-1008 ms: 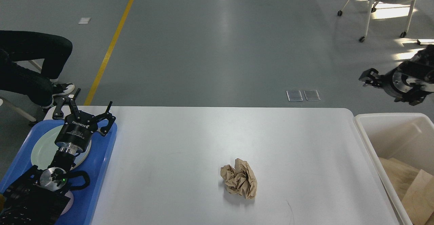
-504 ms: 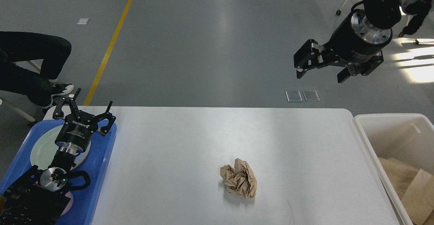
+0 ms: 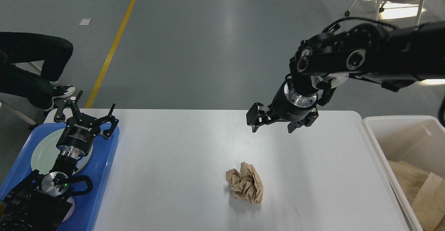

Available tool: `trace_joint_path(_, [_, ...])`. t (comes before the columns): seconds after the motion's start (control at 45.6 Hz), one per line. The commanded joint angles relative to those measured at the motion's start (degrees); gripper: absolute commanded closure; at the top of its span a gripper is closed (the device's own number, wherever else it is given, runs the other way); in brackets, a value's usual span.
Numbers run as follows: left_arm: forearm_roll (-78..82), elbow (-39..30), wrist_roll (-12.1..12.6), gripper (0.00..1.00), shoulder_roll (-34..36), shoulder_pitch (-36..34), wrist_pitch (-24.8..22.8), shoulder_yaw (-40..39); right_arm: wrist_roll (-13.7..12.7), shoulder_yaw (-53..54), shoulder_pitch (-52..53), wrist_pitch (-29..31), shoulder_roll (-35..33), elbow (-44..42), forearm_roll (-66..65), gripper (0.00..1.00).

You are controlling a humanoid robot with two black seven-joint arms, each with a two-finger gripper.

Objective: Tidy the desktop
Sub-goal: 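Move the right gripper over the crumpled brown paper ball, then lower the right gripper and grasp the crumpled paper ball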

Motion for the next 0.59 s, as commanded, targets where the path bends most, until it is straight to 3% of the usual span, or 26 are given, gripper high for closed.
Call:
trace_joint_path(0.0, [0.00, 0.00, 0.00, 0.03, 0.00, 0.07, 0.00, 0.00, -0.08, 1.15, -7.76, -0.46, 5.34, -6.15, 0.00, 0.00])
trace_joint_path(0.57, [0.00, 0.00, 0.00, 0.03, 0.00, -0.02, 0.00, 0.00, -0.08, 0.10, -22.88, -0.98, 10.80, -17.58, -0.36, 0.00])
